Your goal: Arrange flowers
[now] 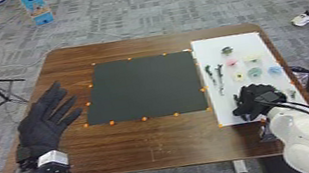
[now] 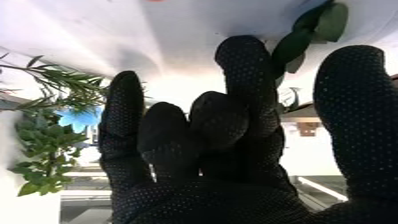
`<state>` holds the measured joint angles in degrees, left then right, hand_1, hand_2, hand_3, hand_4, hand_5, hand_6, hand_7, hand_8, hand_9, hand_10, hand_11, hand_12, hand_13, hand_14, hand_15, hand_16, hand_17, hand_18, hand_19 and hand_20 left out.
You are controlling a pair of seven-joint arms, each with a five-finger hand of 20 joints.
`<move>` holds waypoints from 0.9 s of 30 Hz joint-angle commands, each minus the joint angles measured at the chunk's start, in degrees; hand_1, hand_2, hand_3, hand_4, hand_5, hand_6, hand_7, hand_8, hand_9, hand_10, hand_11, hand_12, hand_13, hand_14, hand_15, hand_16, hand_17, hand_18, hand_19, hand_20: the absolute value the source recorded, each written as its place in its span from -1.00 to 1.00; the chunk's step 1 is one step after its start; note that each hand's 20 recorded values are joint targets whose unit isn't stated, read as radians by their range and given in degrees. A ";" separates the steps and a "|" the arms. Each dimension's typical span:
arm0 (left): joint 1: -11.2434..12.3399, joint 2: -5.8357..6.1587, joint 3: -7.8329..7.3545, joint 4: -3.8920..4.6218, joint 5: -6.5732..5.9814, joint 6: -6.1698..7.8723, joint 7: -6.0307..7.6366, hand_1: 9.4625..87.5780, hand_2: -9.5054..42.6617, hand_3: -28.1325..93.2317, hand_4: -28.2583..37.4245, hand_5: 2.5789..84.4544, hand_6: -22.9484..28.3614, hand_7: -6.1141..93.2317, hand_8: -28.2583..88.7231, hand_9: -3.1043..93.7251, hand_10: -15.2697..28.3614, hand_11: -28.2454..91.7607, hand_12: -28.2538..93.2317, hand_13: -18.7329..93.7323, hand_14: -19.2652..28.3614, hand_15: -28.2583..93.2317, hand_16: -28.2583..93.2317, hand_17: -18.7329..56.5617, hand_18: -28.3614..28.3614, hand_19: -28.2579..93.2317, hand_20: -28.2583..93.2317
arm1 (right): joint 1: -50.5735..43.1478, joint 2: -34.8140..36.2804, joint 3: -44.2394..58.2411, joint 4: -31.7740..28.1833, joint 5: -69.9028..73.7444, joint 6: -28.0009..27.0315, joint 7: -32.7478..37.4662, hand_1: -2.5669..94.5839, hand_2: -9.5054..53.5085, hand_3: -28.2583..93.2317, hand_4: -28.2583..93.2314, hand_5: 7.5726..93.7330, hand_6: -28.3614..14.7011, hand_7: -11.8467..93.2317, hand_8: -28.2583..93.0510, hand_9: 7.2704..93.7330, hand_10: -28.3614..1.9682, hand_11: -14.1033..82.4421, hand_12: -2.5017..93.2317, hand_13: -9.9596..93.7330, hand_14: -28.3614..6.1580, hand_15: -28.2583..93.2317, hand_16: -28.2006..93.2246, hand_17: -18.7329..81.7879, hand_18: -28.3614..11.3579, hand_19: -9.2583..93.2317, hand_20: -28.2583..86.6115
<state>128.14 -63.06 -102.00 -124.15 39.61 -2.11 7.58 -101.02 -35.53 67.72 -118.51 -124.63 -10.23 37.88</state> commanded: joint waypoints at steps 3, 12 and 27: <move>0.13 0.01 -0.40 -0.20 -0.33 -0.30 -0.10 -0.64 -1.00 0.59 -1.00 -0.50 -0.03 -0.49 -0.68 -0.55 0.17 -0.26 -0.25 -0.34 0.39 -0.31 -0.45 -0.79 0.98 0.18 -0.45 | -7.83 0.74 -1.38 2.86 2.23 -7.36 2.65 -0.48 -1.00 0.74 -1.00 0.39 0.28 0.46 -0.78 0.51 0.04 0.67 0.06 0.44 -0.21 0.85 0.17 -0.13 -0.62 0.68 0.06; -0.11 0.08 -0.10 -0.10 -0.51 -0.26 -0.46 -0.64 -1.00 0.60 -1.00 -0.50 -0.03 -0.49 -0.68 -0.55 0.17 -0.26 -0.25 -0.34 0.40 -0.31 -0.45 -0.79 0.98 0.18 -0.45 | -6.67 -0.12 -4.20 3.29 1.24 -9.42 2.31 -0.34 -1.00 0.76 -1.00 0.35 0.28 0.39 -0.48 0.50 0.04 0.66 0.10 0.42 -0.22 0.85 0.18 -0.14 -0.62 0.67 0.07; 0.38 -0.37 -0.07 -0.46 -0.51 0.90 -0.24 -0.64 -1.00 0.60 -1.00 -0.49 -0.03 -0.49 -0.68 -0.55 0.17 -0.25 -0.25 -0.34 0.40 -0.30 -0.45 -0.79 0.97 0.18 -0.45 | -5.24 -1.04 -8.59 3.88 -0.37 5.29 -4.13 -0.10 -1.00 0.82 -0.80 0.45 0.27 0.46 -0.11 0.68 0.17 0.77 0.18 0.56 -0.11 0.91 0.25 -0.02 -0.58 0.74 0.09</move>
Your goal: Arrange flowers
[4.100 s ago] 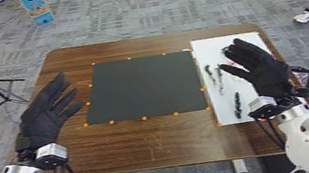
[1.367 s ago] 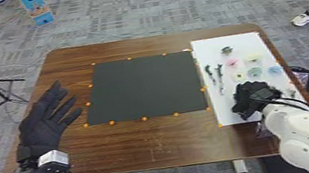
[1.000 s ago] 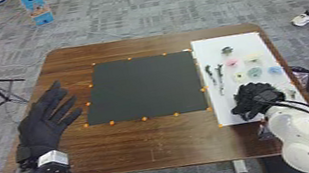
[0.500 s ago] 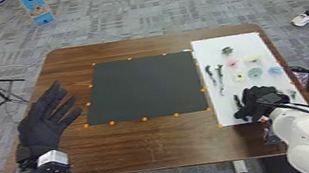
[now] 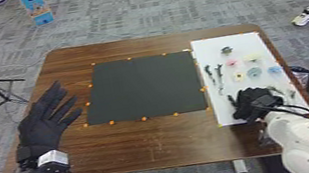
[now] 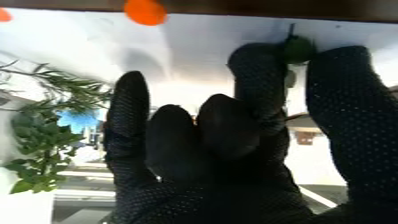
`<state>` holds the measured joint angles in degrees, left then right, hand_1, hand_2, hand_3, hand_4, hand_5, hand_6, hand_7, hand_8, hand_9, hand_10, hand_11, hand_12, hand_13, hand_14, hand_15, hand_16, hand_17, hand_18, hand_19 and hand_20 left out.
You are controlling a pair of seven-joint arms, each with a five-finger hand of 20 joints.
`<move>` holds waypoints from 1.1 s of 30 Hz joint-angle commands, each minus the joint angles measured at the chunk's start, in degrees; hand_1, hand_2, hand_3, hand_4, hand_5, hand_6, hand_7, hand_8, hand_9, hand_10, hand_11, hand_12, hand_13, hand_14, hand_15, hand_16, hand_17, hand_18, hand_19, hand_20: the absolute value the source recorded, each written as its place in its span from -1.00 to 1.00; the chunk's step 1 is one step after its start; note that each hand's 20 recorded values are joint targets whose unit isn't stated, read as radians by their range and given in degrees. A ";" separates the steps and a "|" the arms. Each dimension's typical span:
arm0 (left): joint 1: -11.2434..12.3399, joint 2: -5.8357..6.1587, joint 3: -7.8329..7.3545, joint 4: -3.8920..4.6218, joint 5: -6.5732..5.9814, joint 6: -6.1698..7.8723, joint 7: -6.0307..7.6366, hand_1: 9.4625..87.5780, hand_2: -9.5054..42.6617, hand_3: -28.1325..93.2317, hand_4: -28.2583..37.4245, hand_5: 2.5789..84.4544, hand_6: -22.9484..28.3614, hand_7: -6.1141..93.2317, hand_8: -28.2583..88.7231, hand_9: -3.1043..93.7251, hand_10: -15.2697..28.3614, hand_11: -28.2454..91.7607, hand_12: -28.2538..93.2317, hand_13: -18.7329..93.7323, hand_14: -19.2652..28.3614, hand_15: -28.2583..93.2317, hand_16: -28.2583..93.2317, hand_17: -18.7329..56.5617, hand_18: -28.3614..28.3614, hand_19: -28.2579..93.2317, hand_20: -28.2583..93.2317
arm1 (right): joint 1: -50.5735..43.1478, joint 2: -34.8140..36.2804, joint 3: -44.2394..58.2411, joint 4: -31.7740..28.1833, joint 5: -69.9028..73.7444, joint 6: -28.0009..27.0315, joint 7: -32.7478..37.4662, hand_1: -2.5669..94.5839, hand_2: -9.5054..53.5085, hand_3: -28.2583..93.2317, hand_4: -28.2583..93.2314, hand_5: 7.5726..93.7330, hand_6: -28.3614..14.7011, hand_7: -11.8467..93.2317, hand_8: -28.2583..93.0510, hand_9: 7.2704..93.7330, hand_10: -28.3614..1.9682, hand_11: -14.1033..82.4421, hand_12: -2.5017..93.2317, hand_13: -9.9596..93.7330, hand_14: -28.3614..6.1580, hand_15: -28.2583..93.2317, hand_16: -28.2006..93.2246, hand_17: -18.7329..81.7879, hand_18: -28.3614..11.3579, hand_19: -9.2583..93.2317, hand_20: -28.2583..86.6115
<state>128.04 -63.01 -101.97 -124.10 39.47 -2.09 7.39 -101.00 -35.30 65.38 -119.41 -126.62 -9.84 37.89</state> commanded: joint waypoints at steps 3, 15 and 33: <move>0.72 -0.39 -0.20 -0.66 -0.38 1.10 0.47 -0.63 -1.00 0.60 -1.00 -0.49 -0.03 -0.48 -0.68 -0.55 0.17 -0.25 -0.25 -0.34 0.40 -0.30 -0.45 -0.79 0.96 0.18 -0.45 | -5.38 -1.23 -5.03 4.18 4.17 9.12 -5.12 -0.13 -1.00 0.83 -0.73 0.49 0.26 0.46 -0.07 0.74 0.20 0.78 0.18 0.61 -0.07 0.91 0.25 0.04 -0.56 0.75 0.11; 1.03 -0.24 -0.64 -0.99 -0.34 1.73 1.04 -0.63 -1.00 0.61 -1.00 -0.48 -0.02 -0.48 -0.69 -0.54 0.18 -0.25 -0.25 -0.33 0.40 -0.29 -0.45 -0.78 0.96 0.18 -0.45 | -1.43 0.26 -0.67 1.27 7.27 23.80 -5.34 -0.23 -1.00 0.87 -0.52 0.55 0.20 0.55 -0.06 0.83 0.19 0.84 0.15 0.71 -0.03 0.93 0.25 0.12 -0.58 0.78 0.14; 1.22 -0.33 -0.83 -0.83 -0.31 1.42 0.42 -0.63 -1.00 0.61 -1.00 -0.47 -0.02 -0.48 -0.69 -0.54 0.18 -0.25 -0.26 -0.33 0.40 -0.29 -0.45 -0.78 0.96 0.18 -0.45 | -3.23 0.64 6.29 -3.44 3.32 0.72 4.94 -0.37 -1.00 0.77 -1.00 0.26 0.13 -0.01 -0.70 0.36 0.04 0.65 0.34 0.43 -0.10 0.81 0.28 -0.08 -0.62 0.65 0.17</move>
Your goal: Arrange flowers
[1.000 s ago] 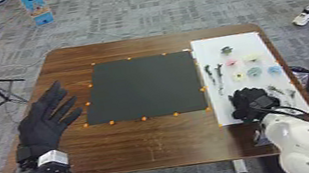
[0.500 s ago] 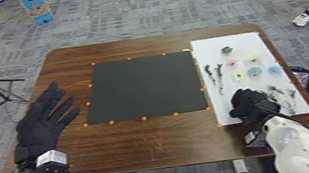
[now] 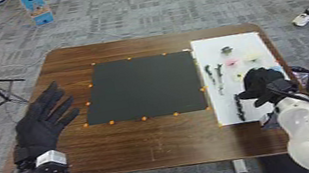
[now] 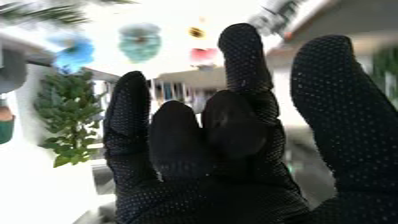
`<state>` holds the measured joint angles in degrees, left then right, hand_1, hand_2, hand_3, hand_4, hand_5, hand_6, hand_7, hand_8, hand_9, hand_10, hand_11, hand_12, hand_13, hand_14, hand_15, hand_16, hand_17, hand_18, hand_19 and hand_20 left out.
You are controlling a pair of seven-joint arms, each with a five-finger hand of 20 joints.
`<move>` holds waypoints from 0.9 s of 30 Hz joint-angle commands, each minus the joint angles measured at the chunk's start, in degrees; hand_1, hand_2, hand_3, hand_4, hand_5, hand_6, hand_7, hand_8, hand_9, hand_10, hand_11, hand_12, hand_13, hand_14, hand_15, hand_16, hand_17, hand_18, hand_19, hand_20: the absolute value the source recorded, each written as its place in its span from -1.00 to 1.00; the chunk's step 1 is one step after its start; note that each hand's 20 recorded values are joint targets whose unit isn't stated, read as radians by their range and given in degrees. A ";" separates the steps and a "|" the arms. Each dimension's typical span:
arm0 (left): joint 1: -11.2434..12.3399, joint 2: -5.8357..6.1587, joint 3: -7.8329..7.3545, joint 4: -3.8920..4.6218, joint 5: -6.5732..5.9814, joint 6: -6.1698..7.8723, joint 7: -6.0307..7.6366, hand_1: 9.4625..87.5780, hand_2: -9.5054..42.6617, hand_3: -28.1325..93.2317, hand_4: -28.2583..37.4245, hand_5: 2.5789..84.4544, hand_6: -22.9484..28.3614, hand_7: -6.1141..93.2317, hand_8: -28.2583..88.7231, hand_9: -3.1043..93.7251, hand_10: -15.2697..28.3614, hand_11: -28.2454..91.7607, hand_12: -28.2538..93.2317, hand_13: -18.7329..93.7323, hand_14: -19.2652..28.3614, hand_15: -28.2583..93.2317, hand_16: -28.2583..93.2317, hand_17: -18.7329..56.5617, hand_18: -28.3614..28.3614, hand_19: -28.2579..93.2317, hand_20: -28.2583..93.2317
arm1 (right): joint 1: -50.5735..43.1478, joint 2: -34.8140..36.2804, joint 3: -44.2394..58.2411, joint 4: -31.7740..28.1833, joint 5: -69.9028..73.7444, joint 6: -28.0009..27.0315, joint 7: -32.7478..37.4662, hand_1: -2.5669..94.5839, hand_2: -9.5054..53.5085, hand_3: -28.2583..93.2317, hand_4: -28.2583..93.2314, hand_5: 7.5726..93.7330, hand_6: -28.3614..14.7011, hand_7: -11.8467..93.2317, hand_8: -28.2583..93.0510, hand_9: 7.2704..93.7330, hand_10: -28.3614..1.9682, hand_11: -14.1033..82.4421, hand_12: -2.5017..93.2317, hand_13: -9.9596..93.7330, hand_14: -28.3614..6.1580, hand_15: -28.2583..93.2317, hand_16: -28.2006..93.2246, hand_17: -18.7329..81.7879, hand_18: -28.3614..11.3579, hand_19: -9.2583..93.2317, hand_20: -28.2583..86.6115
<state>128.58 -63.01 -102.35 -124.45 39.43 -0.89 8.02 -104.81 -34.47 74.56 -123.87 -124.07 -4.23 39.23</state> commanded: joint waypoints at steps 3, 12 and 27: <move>0.36 -0.13 -0.36 -0.33 -0.23 -0.16 -0.29 -0.62 -1.00 0.60 -1.00 -0.47 -0.02 -0.48 -0.69 -0.54 0.18 -0.25 -0.26 -0.33 0.40 -0.29 -0.45 -0.78 0.96 0.18 -0.45 | 1.22 -0.17 -4.49 2.22 1.11 -4.11 3.27 -0.41 -1.00 0.73 -1.00 0.27 0.12 -0.03 -0.71 0.36 0.02 0.64 0.32 0.43 -0.09 0.80 0.27 -0.09 -0.63 0.65 0.17; 0.04 0.07 -0.14 -0.20 -0.34 -0.42 -0.60 -0.63 -1.00 0.61 -1.00 -0.48 -0.02 -0.49 -0.69 -0.54 0.18 -0.25 -0.25 -0.33 0.40 -0.29 -0.45 -0.78 0.96 0.18 -0.45 | 6.05 -1.10 -11.10 6.63 1.54 -6.41 3.79 -0.43 -1.00 0.68 -1.00 0.31 0.14 -0.01 -0.70 0.39 0.03 0.63 0.32 0.45 -0.08 0.80 0.25 -0.08 -0.63 0.66 0.16; 0.10 -0.20 -0.26 -0.34 -0.20 0.10 -0.62 -0.63 -1.00 0.61 -1.00 -0.48 -0.02 -0.48 -0.68 -0.54 0.18 -0.25 -0.25 -0.33 0.40 -0.29 -0.45 -0.78 0.95 0.18 -0.45 | 9.93 -2.09 -22.15 10.67 -1.09 -14.02 2.72 -0.29 -1.00 0.74 -1.00 0.34 0.20 0.03 -0.72 0.42 0.11 0.63 0.32 0.47 -0.03 0.79 0.26 -0.06 -0.62 0.66 0.16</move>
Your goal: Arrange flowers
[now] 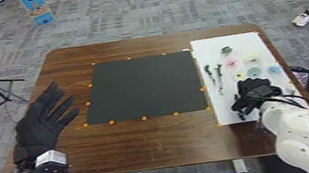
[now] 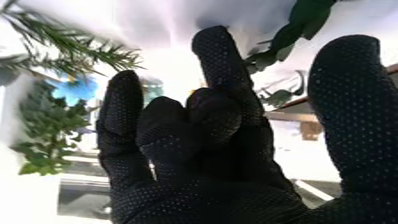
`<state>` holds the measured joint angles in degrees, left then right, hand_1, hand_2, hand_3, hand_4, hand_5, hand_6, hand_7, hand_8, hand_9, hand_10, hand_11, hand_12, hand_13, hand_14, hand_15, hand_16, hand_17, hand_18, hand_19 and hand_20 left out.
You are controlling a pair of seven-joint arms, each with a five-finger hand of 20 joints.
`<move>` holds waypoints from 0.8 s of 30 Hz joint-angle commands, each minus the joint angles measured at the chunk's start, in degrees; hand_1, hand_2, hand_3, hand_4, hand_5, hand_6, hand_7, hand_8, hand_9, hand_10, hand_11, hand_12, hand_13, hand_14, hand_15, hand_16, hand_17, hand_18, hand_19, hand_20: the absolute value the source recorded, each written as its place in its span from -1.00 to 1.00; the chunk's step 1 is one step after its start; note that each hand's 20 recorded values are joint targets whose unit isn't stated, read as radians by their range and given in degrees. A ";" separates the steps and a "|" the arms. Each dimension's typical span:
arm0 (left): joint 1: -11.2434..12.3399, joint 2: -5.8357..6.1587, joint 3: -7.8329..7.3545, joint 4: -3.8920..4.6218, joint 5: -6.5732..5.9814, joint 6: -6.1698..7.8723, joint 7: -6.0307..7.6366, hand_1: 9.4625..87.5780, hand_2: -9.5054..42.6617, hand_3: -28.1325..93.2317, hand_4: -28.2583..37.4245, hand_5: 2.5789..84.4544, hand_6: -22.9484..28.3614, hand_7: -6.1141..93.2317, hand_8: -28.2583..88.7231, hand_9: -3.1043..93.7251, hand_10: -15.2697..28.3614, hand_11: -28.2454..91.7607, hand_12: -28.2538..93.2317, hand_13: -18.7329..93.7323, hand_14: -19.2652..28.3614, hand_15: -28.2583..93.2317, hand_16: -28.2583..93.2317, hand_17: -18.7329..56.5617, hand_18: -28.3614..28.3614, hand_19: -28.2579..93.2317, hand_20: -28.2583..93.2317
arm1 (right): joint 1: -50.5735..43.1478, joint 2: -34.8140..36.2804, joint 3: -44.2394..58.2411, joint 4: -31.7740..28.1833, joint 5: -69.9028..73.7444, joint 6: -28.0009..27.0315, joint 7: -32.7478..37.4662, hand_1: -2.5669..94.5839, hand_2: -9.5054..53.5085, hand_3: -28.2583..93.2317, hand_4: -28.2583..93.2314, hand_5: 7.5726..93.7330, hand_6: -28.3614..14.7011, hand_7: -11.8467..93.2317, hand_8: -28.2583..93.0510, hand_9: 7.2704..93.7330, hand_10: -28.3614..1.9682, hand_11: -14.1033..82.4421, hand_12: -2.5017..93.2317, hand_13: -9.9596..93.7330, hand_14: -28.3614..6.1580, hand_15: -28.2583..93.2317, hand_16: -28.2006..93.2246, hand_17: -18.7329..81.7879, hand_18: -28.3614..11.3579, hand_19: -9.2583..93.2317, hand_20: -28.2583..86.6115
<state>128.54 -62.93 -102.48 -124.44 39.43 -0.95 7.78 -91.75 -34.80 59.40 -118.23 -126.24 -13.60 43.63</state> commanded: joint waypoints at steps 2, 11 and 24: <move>0.37 -0.38 -0.18 -0.48 -0.19 0.28 -0.44 -0.63 -1.00 0.61 -1.00 -0.48 -0.02 -0.49 -0.68 -0.54 0.18 -0.25 -0.25 -0.33 0.40 -0.29 -0.45 -0.78 0.96 0.19 -0.45 | -3.02 -1.98 -8.02 5.57 0.98 -5.68 -1.99 -0.28 -1.00 0.73 -1.00 0.35 0.21 0.04 -0.72 0.42 0.12 0.64 0.32 0.48 -0.01 0.79 0.26 -0.06 -0.61 0.66 0.16; 0.49 -0.41 -0.38 -0.51 0.05 -0.08 -0.36 -0.62 -1.00 0.61 -1.00 -0.48 -0.02 -0.49 -0.68 -0.54 0.18 -0.25 -0.26 -0.33 0.40 -0.29 -0.45 -0.78 0.96 0.19 -0.45 | -5.81 -1.79 -10.68 4.79 -0.06 -8.17 -3.72 -0.21 -1.00 0.69 -1.00 0.39 0.31 0.08 -0.31 0.53 0.23 0.67 0.34 0.55 0.03 0.81 0.28 -0.02 -0.60 0.68 0.16; 0.30 -0.15 -0.37 -0.37 -0.05 -0.33 -0.63 -0.62 -1.00 0.61 -1.00 -0.48 -0.02 -0.49 -0.68 -0.54 0.18 -0.25 -0.26 -0.33 0.40 -0.30 -0.45 -0.78 0.95 0.18 -0.45 | -9.99 -2.01 -8.89 3.33 0.18 -1.51 -6.97 -0.01 -1.00 0.80 -0.88 0.54 0.44 0.12 -0.21 0.66 0.37 0.72 0.44 0.64 0.08 0.87 0.32 0.04 -0.55 0.69 0.18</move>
<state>128.63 -62.98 -102.61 -124.50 39.45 -0.97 7.62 -91.25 -35.61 55.94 -118.37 -130.75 -14.93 41.10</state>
